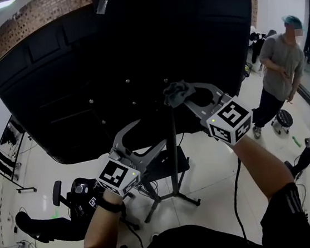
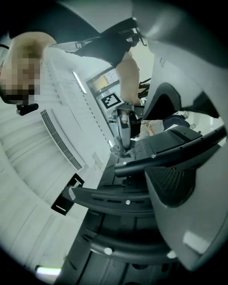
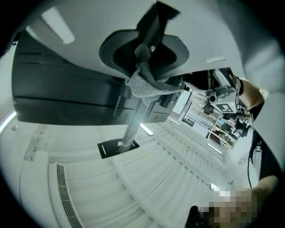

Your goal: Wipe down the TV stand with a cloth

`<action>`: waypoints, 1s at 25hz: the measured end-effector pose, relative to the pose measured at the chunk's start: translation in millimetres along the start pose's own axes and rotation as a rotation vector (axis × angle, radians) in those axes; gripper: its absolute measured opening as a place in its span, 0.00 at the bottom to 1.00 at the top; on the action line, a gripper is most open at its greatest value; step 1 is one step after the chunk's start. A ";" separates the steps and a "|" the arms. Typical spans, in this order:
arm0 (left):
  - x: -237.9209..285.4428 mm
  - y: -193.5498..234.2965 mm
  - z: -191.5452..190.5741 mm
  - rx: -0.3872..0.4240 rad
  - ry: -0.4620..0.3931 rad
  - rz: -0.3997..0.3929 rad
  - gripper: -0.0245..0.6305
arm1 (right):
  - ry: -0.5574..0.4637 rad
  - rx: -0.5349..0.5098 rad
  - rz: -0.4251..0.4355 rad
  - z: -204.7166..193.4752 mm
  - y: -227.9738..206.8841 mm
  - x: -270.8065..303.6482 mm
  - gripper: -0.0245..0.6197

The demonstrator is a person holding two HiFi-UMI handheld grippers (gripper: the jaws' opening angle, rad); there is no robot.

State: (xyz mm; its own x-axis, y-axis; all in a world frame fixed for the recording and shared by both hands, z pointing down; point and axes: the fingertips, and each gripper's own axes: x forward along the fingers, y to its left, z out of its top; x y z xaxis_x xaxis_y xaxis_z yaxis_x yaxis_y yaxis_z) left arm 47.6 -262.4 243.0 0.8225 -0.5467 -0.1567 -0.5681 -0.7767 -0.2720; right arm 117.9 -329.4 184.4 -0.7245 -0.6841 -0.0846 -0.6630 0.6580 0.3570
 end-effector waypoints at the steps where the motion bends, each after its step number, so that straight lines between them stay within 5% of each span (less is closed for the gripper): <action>1: 3.4 1.1 9.2 0.019 -0.012 -0.003 0.57 | 0.000 -0.013 -0.004 9.8 -7.4 1.8 0.15; 6: 14.6 10.8 36.2 0.059 -0.034 -0.003 0.57 | 0.015 -0.097 -0.009 42.4 -33.7 18.8 0.15; 14: 21.9 15.7 19.3 0.034 -0.014 0.001 0.58 | 0.125 -0.223 0.000 24.9 -50.3 41.4 0.15; 25: 20.3 17.7 -23.9 -0.045 0.039 0.016 0.58 | 0.195 -0.124 0.066 -38.6 -30.8 41.1 0.15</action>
State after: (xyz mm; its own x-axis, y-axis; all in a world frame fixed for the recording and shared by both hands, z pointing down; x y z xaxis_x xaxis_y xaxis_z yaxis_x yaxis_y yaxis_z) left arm 53.7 -294.8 257.7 0.8122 -0.5702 -0.1234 -0.5824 -0.7805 -0.2271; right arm 115.9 -390.0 205.9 -0.7076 -0.6964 0.1195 -0.5785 0.6681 0.4680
